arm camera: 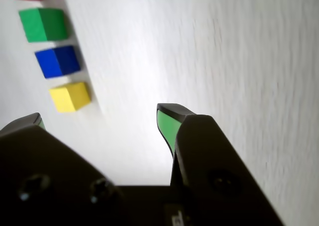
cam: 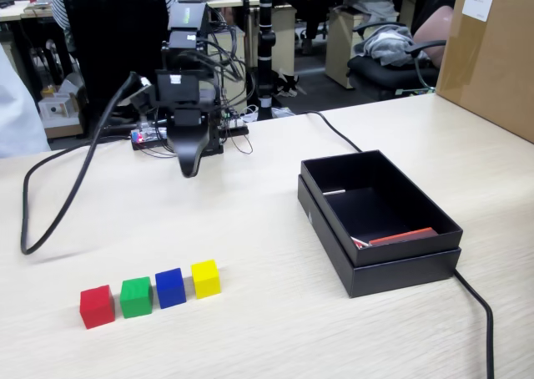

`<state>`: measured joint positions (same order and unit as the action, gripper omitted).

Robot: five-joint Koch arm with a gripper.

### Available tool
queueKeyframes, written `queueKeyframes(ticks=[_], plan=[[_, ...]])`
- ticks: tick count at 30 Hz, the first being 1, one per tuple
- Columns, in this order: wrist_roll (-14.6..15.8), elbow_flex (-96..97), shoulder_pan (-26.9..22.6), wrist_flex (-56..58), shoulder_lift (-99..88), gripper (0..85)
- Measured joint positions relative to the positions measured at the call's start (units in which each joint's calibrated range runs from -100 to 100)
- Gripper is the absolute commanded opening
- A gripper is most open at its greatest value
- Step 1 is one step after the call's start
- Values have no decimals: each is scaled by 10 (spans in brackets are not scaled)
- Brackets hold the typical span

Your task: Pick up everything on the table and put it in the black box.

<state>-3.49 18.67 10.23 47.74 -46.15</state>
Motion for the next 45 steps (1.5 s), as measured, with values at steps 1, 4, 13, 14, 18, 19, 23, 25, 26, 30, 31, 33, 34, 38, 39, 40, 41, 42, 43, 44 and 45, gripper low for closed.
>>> queueKeyframes(ticks=[1, 4, 13, 14, 18, 19, 23, 25, 26, 30, 31, 33, 34, 38, 39, 40, 41, 42, 43, 44, 45], plan=[[-7, -25, 6, 1, 34, 452], [-30, -152, 28, 3, 176, 451], [-63, -393, 61, 3, 462, 449], [-66, -417, 63, 3, 492, 449], [-75, -503, 68, 3, 590, 448], [-81, -537, 68, 3, 630, 448], [-87, -586, 69, 3, 690, 449], [-92, -619, 69, 3, 735, 448], [-92, -621, 70, 3, 738, 449], [-98, -660, 71, 3, 792, 448], [-99, -669, 71, 3, 804, 448], [-100, -681, 71, 3, 817, 448], [-101, -688, 71, 3, 827, 448], [-104, -707, 71, 3, 863, 445], [-105, -708, 71, 3, 867, 432], [-105, -711, 71, 3, 871, 406], [-105, -716, 71, 3, 872, 384], [-105, -717, 71, 3, 876, 351], [-105, -717, 71, 3, 879, 326], [-106, -720, 71, 3, 880, 299], [-106, -723, 70, 3, 880, 270]])
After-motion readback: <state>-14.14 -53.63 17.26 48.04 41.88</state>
